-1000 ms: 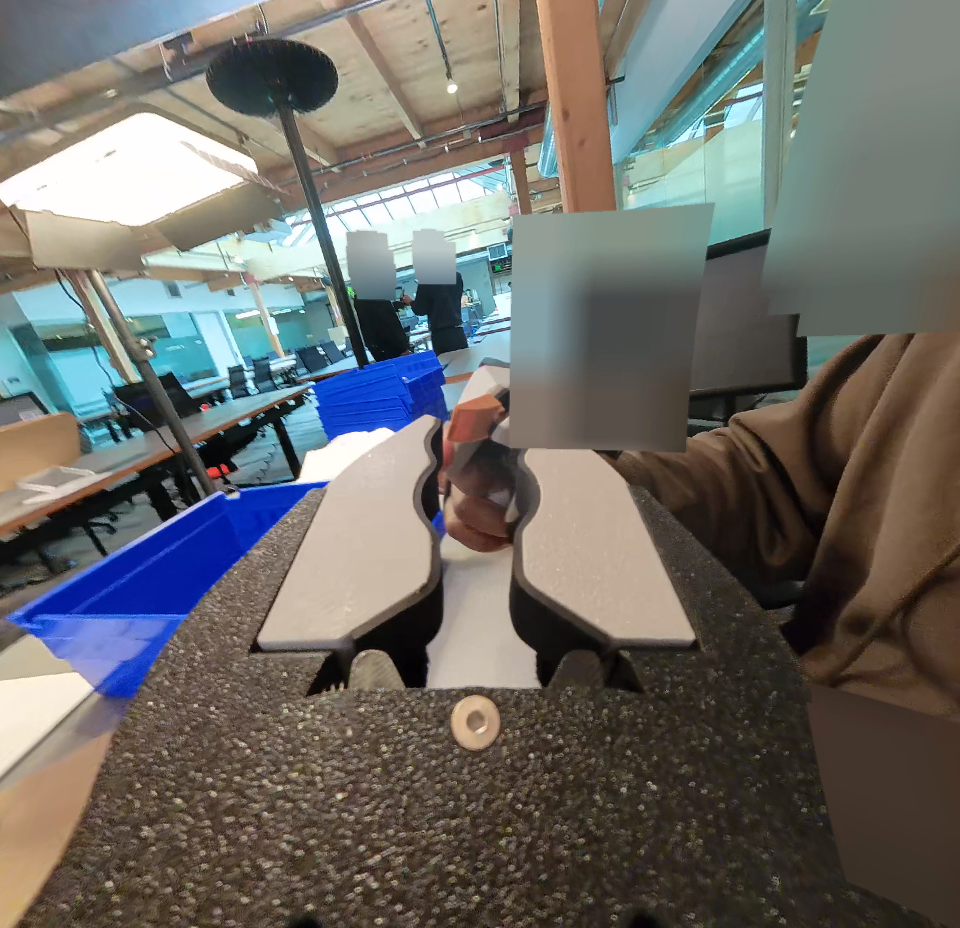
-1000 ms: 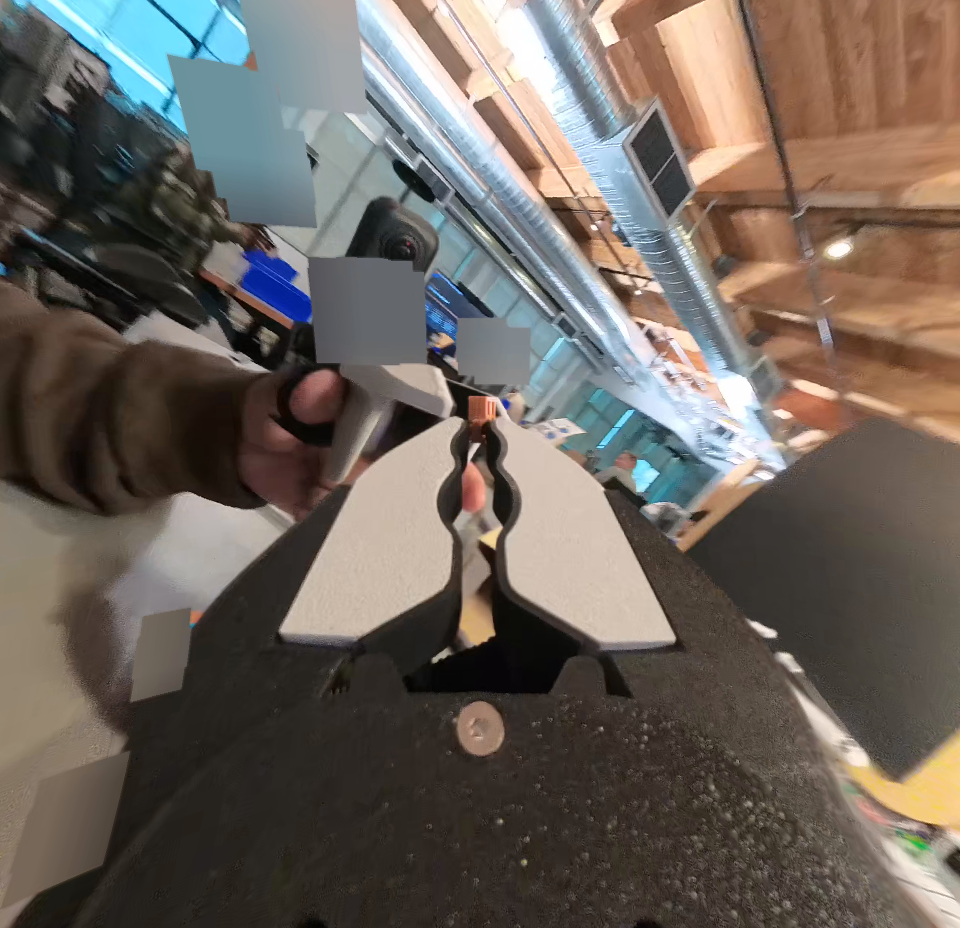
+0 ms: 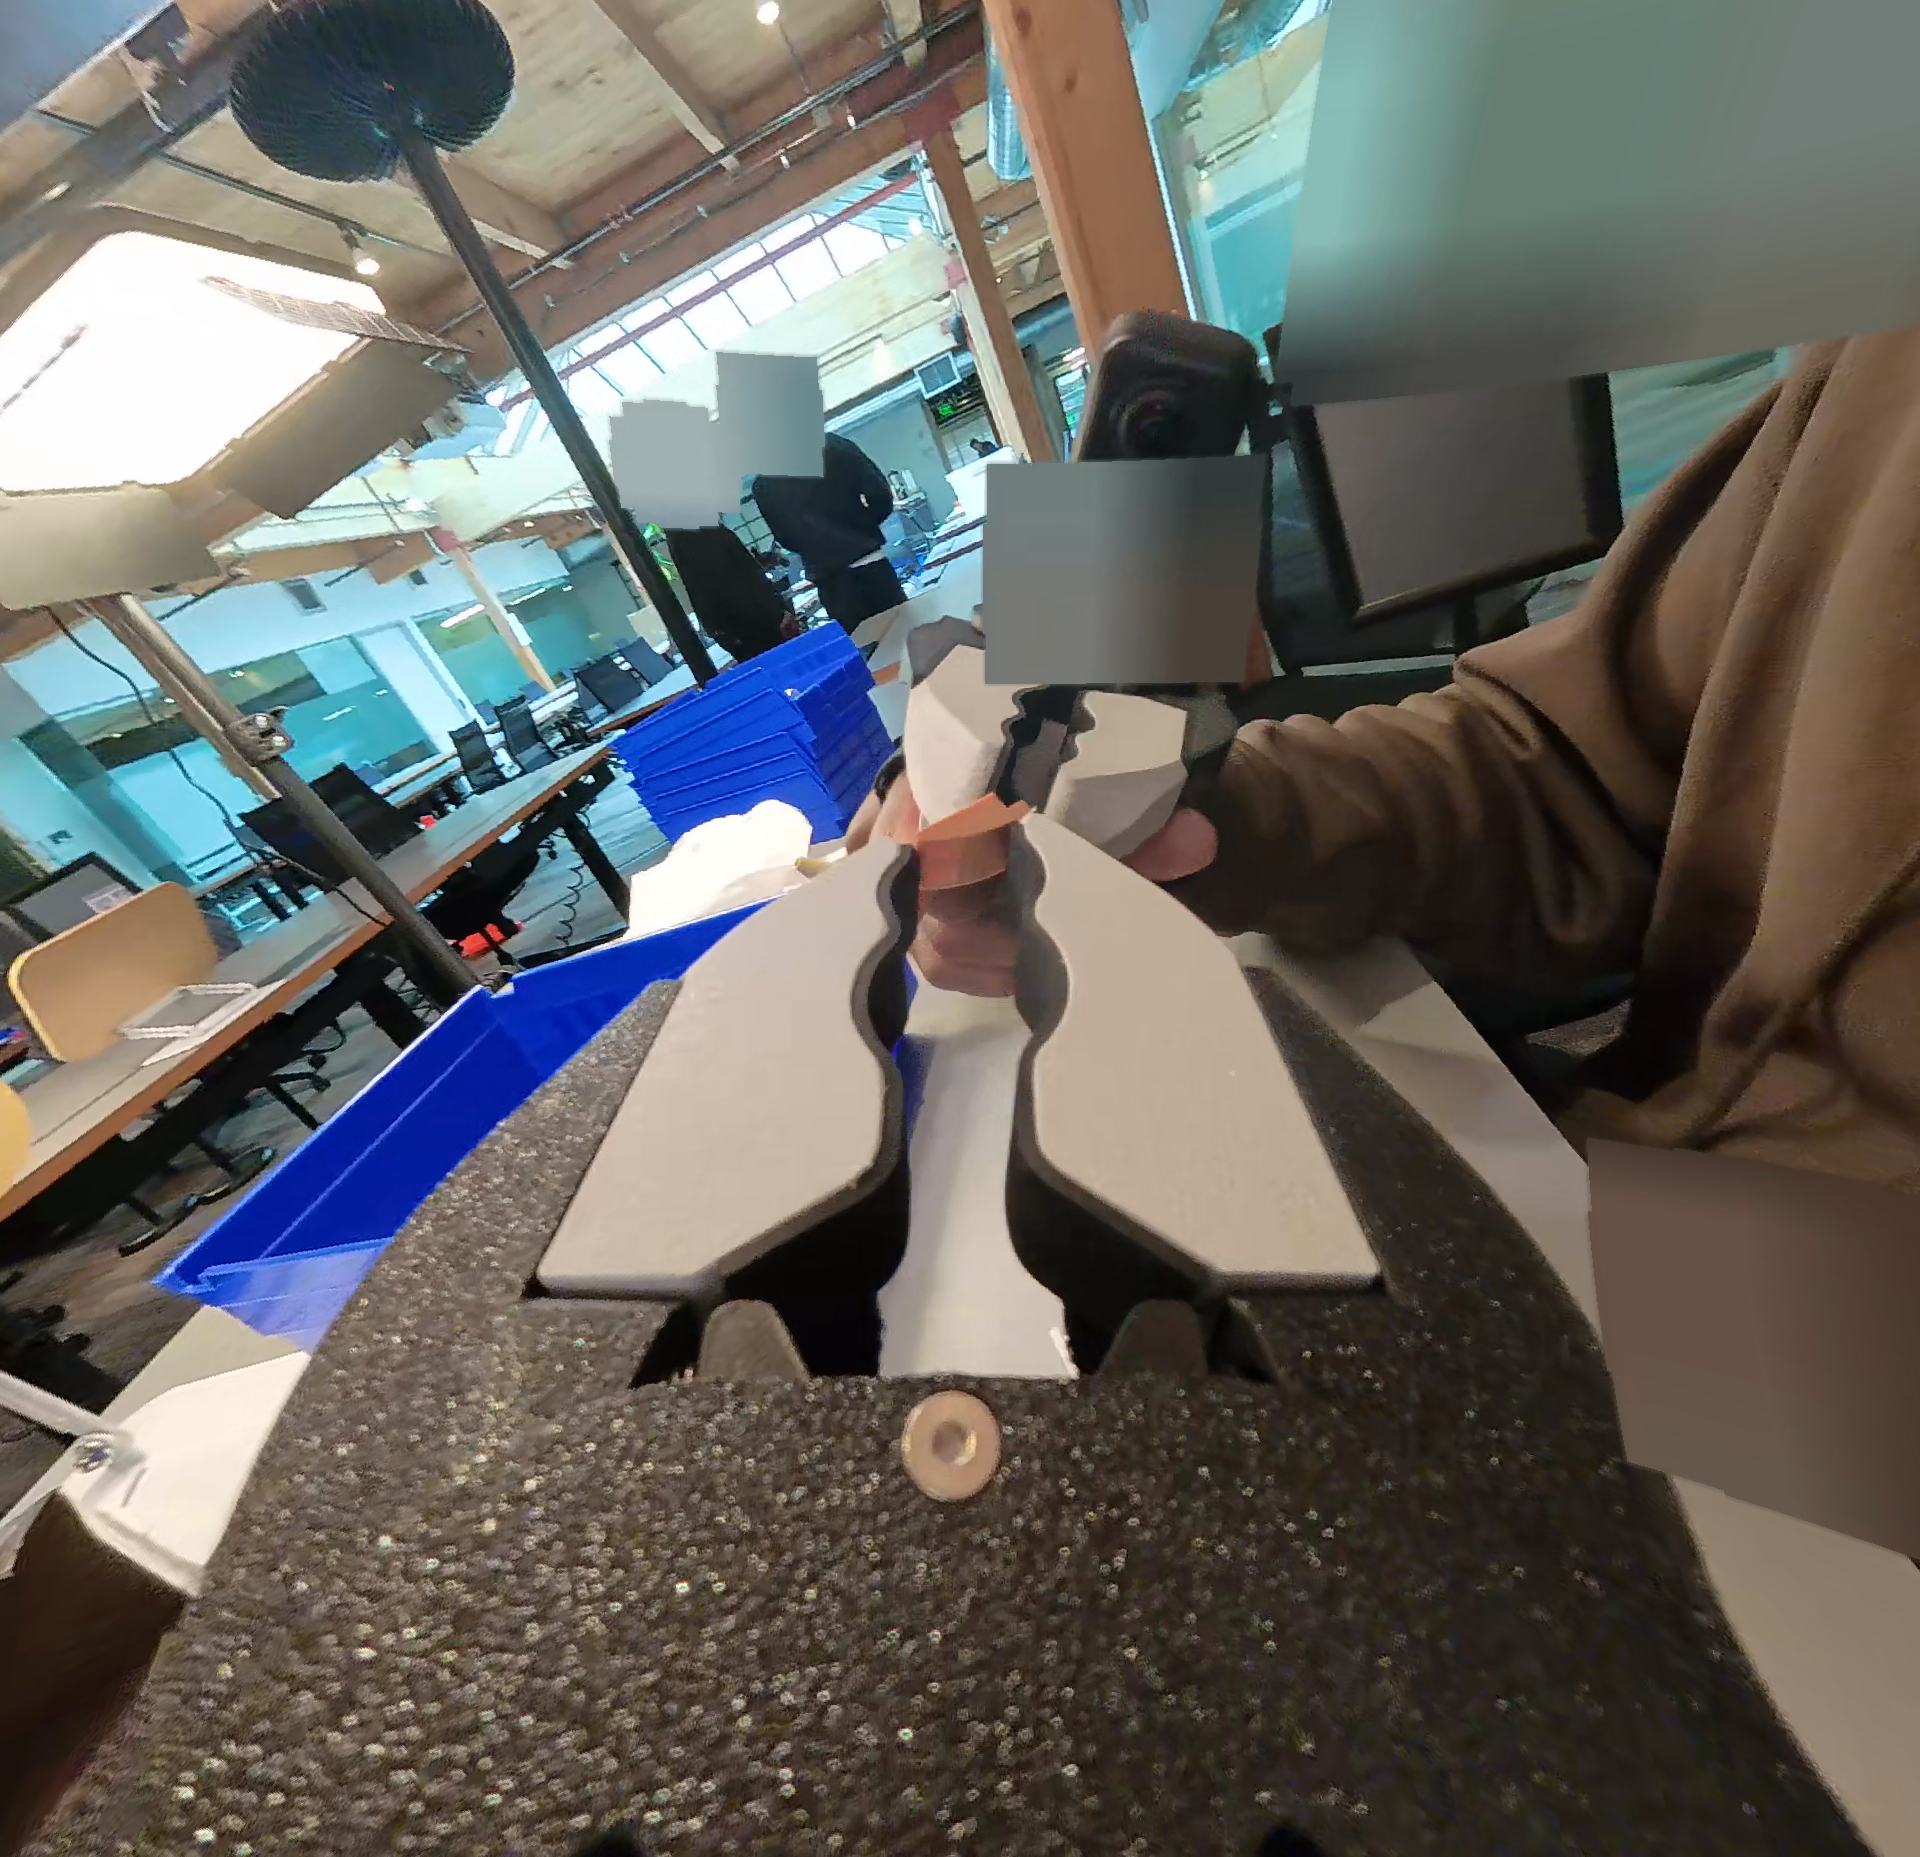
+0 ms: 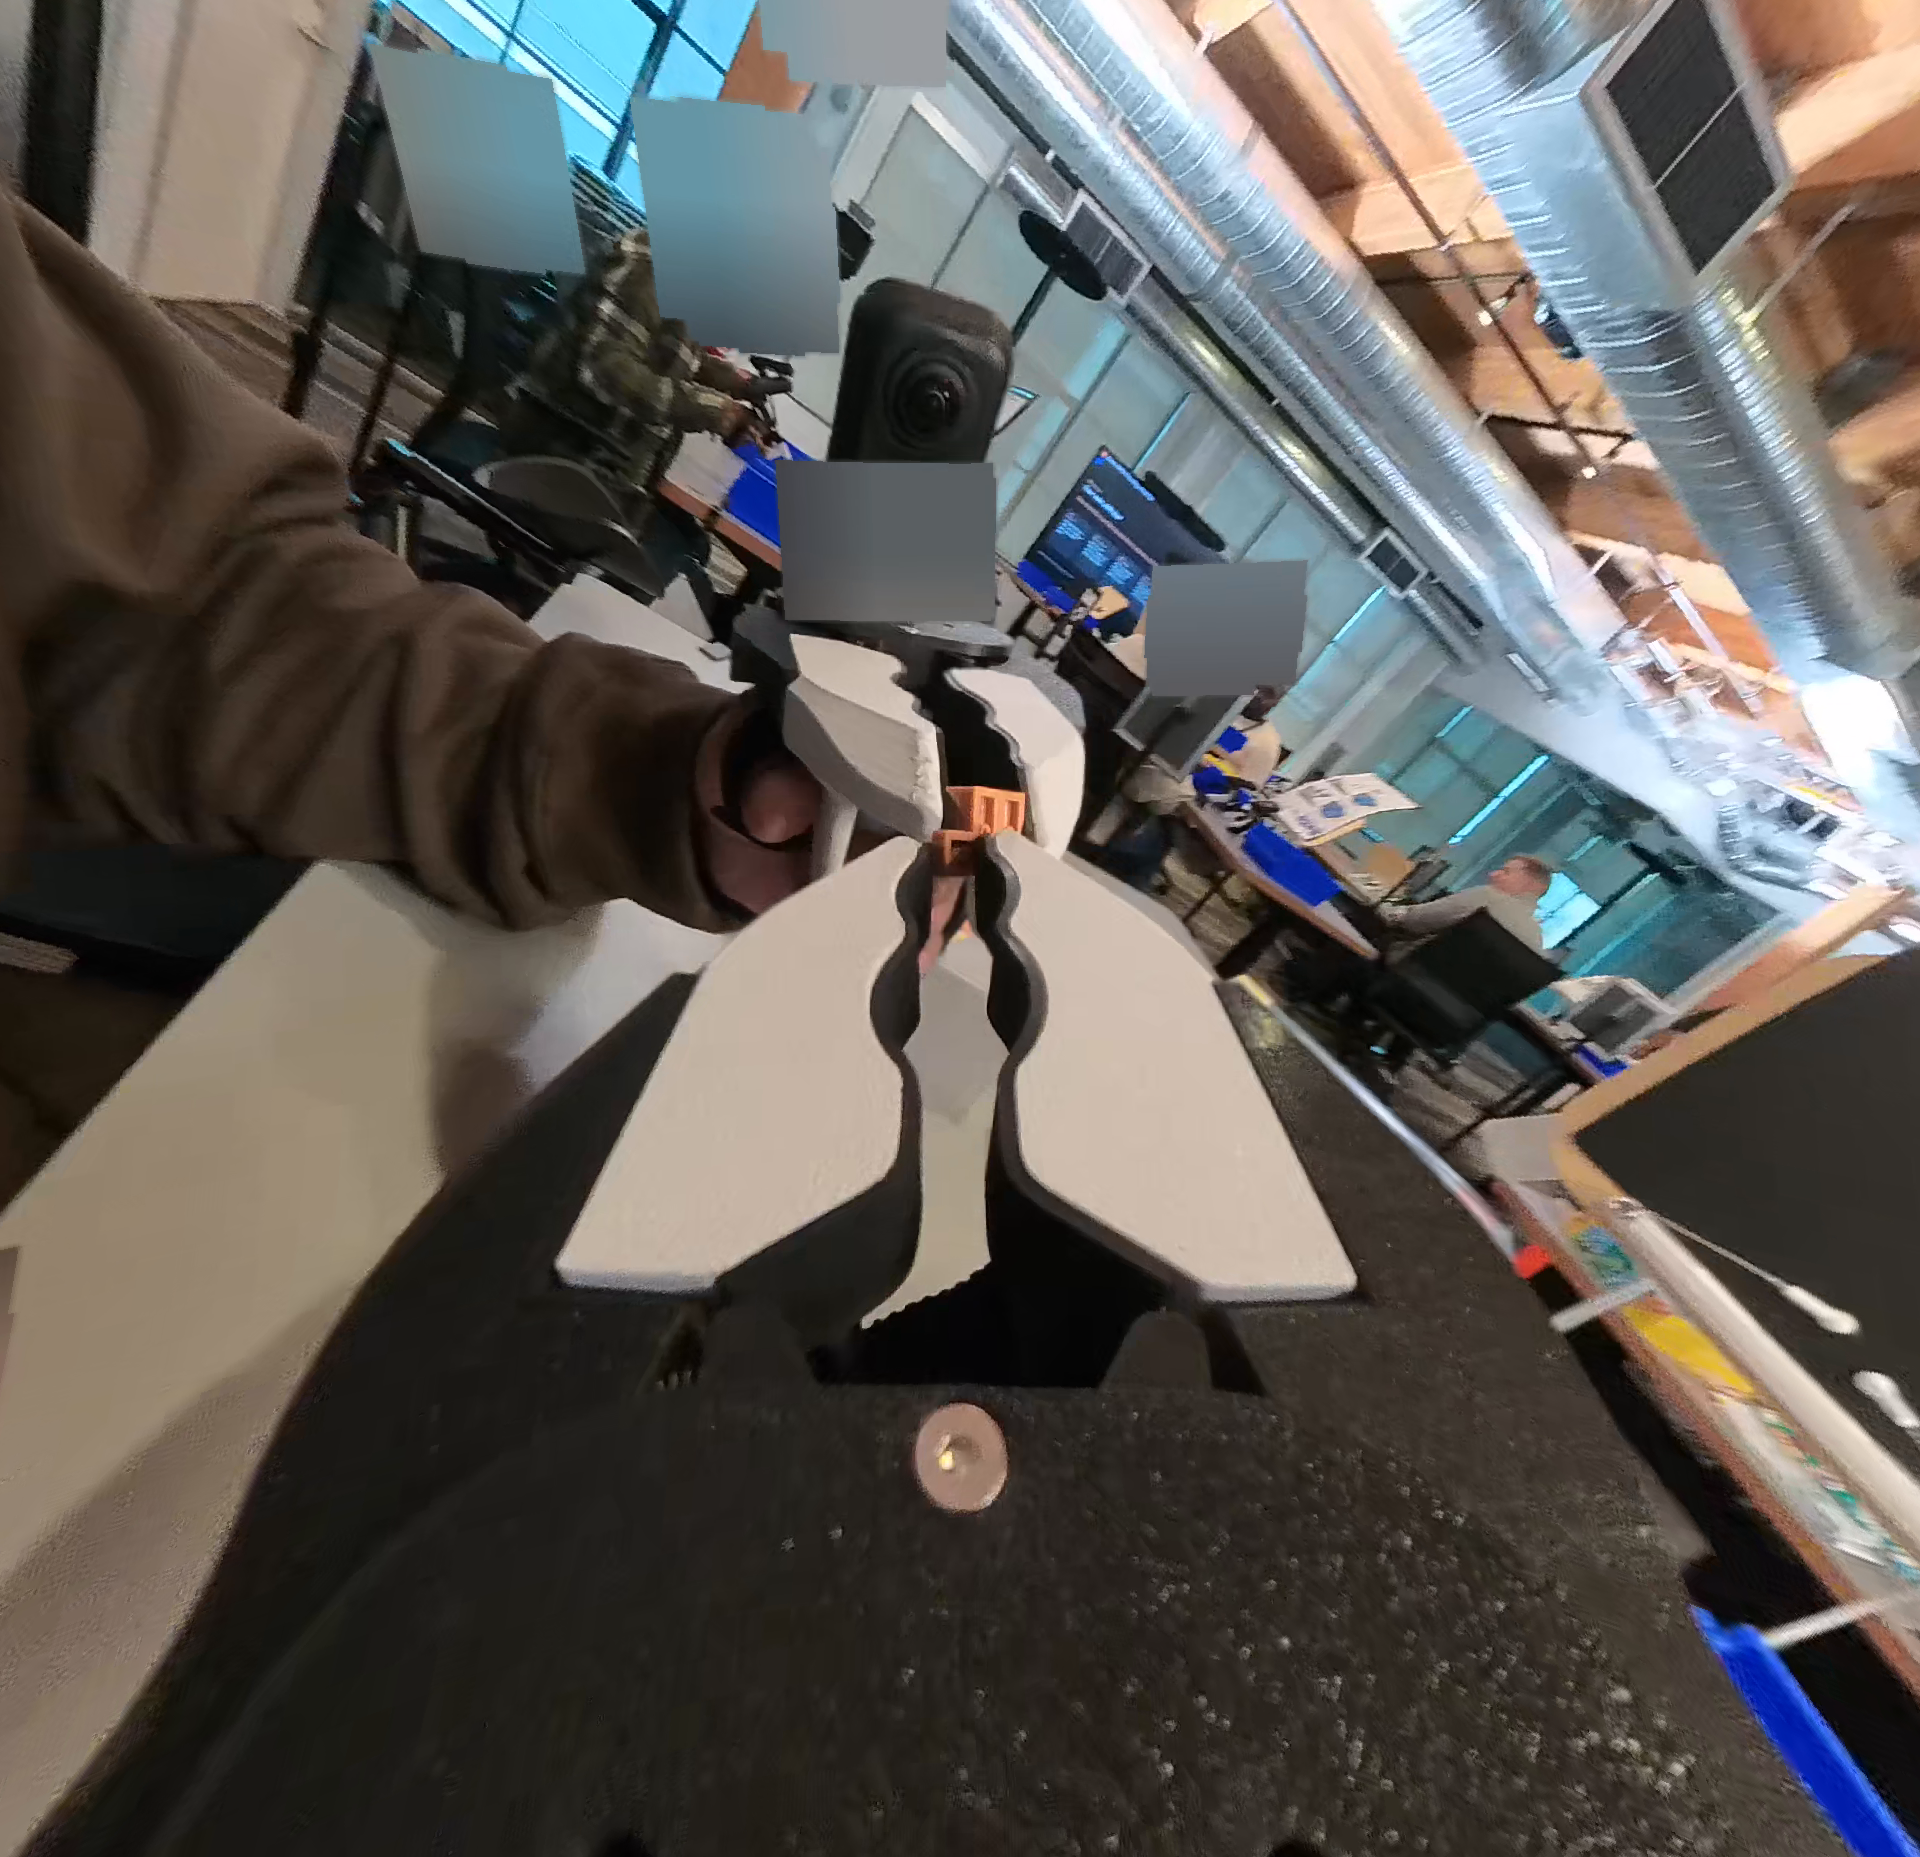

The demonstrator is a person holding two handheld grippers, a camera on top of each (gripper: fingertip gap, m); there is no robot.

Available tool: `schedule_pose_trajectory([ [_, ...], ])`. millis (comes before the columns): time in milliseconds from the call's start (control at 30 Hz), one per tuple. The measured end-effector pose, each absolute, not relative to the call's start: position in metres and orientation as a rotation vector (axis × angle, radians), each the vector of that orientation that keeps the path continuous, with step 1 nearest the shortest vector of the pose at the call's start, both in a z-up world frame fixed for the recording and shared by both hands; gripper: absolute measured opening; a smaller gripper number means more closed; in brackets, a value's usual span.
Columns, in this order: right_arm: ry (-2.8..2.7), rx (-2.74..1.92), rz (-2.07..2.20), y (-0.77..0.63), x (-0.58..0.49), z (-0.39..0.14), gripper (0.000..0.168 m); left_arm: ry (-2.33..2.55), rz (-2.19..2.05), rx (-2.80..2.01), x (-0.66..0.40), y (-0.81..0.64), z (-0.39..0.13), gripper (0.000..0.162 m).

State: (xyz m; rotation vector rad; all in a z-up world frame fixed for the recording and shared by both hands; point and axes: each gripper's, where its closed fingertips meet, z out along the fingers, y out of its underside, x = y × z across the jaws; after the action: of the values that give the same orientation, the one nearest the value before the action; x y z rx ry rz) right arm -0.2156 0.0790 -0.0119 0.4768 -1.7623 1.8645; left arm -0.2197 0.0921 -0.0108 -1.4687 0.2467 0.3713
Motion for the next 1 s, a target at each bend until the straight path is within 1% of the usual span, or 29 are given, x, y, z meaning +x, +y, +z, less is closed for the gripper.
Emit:
schedule_pose_trajectory([
  [300,-1.900,0.382,2.088,0.078,-0.215,-0.011,0.007,0.221,0.303,-1.473,-0.221,0.090,-0.011,0.016],
  [400,-1.785,0.432,1.904,0.077,-0.219,-0.011,0.007,0.202,0.300,-1.480,-0.223,0.089,-0.011,0.016],
  [567,-1.453,0.506,1.334,0.076,-0.235,-0.013,0.007,0.133,0.383,-1.511,-0.237,0.088,-0.012,0.016],
  [633,-1.400,0.503,1.171,0.076,-0.242,-0.014,0.008,0.110,0.450,-1.532,-0.243,0.088,-0.013,0.016],
  [867,-1.470,0.457,1.036,0.076,-0.254,-0.022,0.007,0.178,0.803,-1.616,-0.254,0.086,-0.019,0.016],
  [1000,-1.506,0.466,1.036,0.077,-0.253,-0.024,0.006,0.228,0.877,-1.627,-0.252,0.087,-0.020,0.016],
])
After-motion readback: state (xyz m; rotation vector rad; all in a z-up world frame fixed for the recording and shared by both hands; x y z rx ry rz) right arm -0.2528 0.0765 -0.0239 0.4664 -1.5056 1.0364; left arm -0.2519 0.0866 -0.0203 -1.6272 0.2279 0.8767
